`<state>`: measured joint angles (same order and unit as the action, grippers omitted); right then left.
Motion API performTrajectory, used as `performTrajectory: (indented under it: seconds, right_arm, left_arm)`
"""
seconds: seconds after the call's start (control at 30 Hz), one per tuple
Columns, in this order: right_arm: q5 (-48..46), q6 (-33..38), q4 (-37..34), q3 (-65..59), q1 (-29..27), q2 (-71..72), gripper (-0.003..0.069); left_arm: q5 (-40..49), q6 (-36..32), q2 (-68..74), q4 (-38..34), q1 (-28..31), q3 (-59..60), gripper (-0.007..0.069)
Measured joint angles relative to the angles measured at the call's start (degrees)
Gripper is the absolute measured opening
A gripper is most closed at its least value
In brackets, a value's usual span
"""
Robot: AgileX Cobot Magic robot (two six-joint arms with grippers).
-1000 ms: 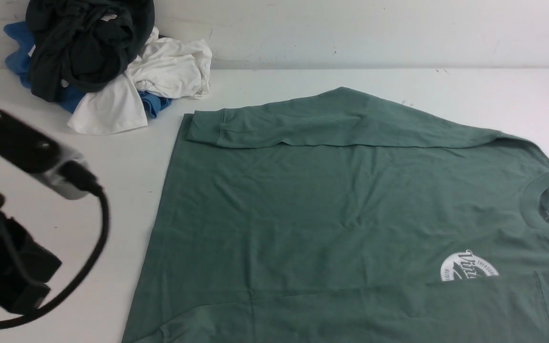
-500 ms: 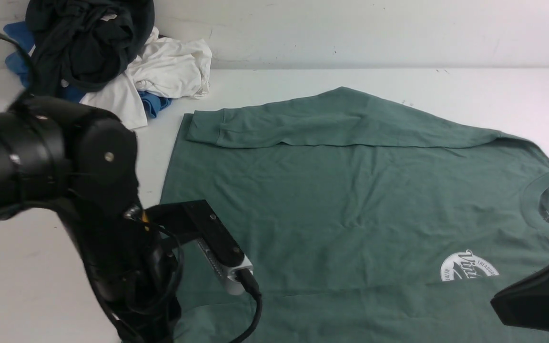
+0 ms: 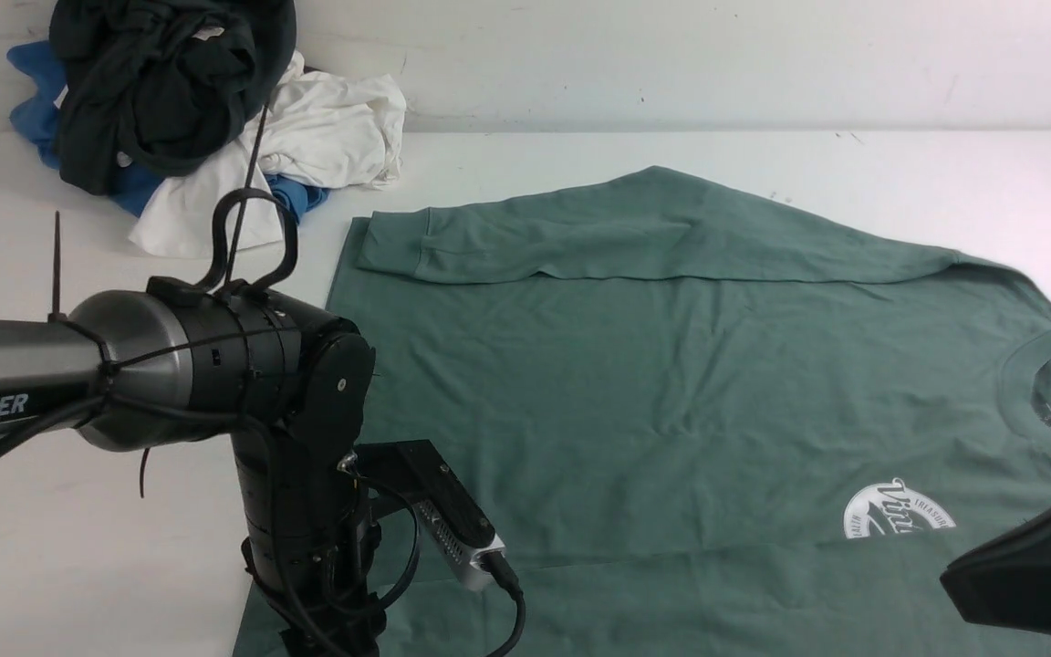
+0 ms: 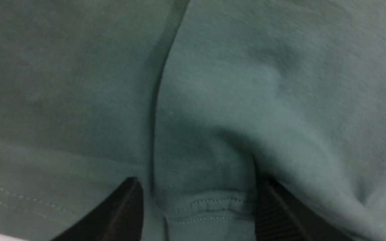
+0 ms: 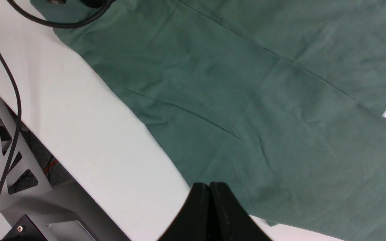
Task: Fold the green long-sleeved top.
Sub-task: Use the left arm to clamp the cuff closest to it
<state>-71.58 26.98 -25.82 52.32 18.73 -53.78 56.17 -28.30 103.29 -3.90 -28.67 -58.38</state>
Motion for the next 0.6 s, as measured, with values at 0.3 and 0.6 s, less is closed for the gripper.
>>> performTrajectory:
  seconds: [0.3, 0.6]
  right_arm:
    - [0.0, 0.0, 0.0, -0.06, 0.0, 0.0, -0.0014]
    - [0.0, 0.06, 0.0, -1.01, 0.0, 0.0, -0.0014]
  left_arm:
    - [0.66, 0.99, 0.76, 0.0, 0.0, -0.51, 0.0253]
    - [3.09, 1.51, -2.08, -0.09, -0.17, -0.46, 0.0037]
